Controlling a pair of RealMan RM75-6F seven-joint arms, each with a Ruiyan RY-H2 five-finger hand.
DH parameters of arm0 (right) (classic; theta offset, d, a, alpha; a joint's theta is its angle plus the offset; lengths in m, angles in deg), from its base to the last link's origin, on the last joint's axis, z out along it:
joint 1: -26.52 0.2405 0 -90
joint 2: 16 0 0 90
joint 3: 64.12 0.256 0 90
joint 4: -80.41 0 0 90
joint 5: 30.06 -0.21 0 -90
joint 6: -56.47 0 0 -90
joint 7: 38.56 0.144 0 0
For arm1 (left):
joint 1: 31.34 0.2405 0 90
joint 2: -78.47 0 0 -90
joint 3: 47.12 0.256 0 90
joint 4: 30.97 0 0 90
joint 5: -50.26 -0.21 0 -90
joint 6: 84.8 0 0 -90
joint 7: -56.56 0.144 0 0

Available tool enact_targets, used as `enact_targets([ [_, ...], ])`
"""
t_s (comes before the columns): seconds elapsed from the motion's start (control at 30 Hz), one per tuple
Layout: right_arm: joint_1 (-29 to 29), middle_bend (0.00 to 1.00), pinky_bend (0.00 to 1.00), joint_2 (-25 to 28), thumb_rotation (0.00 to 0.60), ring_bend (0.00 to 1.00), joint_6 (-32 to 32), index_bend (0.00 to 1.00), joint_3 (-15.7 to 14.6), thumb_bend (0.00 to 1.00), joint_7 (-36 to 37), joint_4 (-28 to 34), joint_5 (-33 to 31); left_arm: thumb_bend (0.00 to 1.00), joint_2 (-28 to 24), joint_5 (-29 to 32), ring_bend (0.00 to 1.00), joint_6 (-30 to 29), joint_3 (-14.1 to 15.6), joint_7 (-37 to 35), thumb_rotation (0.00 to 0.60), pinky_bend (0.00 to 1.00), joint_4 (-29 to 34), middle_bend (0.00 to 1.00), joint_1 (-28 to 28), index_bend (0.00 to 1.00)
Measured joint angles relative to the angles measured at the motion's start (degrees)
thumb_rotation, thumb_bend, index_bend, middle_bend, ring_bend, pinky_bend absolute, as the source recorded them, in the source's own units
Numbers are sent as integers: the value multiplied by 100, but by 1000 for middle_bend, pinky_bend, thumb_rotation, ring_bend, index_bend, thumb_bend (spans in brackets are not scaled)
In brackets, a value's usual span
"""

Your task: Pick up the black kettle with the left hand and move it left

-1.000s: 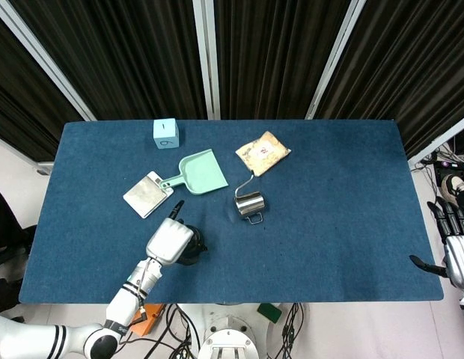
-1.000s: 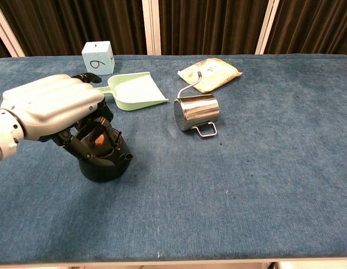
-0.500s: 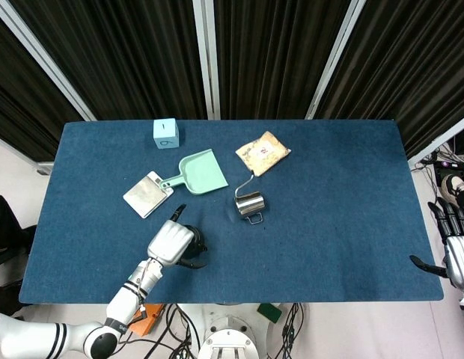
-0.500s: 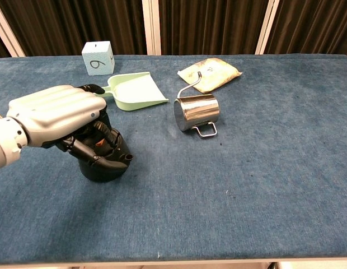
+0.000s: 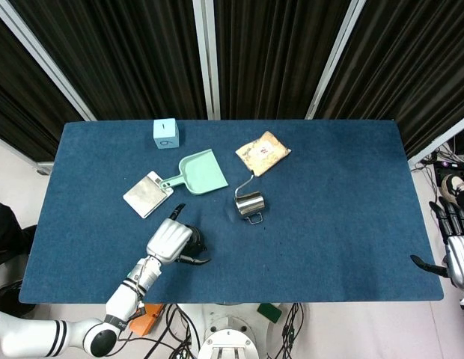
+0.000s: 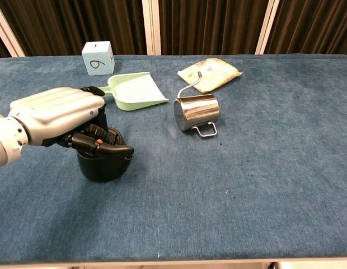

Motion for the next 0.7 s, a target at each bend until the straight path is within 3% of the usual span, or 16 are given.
enact_targets([
  [0.13, -8, 19, 0, -4, 600, 0, -10, 0, 3, 80, 19, -12, -6, 75, -36, 34, 998, -30, -29, -31, 126, 100, -27, 1000, -2, 1000],
  [0.7, -27, 19, 0, -48, 600, 0, -54, 0, 26, 81, 169, -127, -16, 97, -480, 237, 1000, -56, 5, -41, 131, 171, 459, 1000, -6, 1000],
])
